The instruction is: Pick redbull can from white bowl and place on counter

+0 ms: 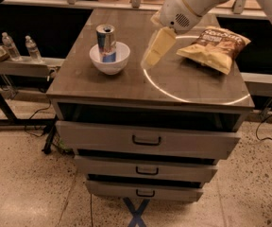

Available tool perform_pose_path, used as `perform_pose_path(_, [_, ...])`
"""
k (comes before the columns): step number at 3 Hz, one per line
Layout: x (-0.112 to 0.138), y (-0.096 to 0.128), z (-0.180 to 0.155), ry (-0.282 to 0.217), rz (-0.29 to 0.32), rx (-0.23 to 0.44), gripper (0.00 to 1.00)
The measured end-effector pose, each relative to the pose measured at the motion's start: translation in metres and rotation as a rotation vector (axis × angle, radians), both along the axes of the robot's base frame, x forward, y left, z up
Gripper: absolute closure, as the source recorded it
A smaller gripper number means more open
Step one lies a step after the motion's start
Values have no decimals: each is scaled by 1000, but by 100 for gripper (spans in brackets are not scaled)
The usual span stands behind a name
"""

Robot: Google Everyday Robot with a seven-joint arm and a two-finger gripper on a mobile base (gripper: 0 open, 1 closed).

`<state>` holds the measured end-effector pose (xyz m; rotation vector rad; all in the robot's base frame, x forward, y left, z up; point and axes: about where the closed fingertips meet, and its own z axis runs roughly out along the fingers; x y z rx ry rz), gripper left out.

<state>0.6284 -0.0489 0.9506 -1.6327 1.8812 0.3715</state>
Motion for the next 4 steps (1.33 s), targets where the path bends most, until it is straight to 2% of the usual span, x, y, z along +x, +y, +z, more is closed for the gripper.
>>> perform_pose_path(1, [2, 2, -2, 4, -7, 33, 0])
perform_pose_path(2, [5, 15, -17, 50, -34, 121, 0])
perform_pose_path(3, [29, 45, -24, 56, -102, 292, 0])
perform_pose_path(4, [55, 78, -28, 67, -142, 459, 0])
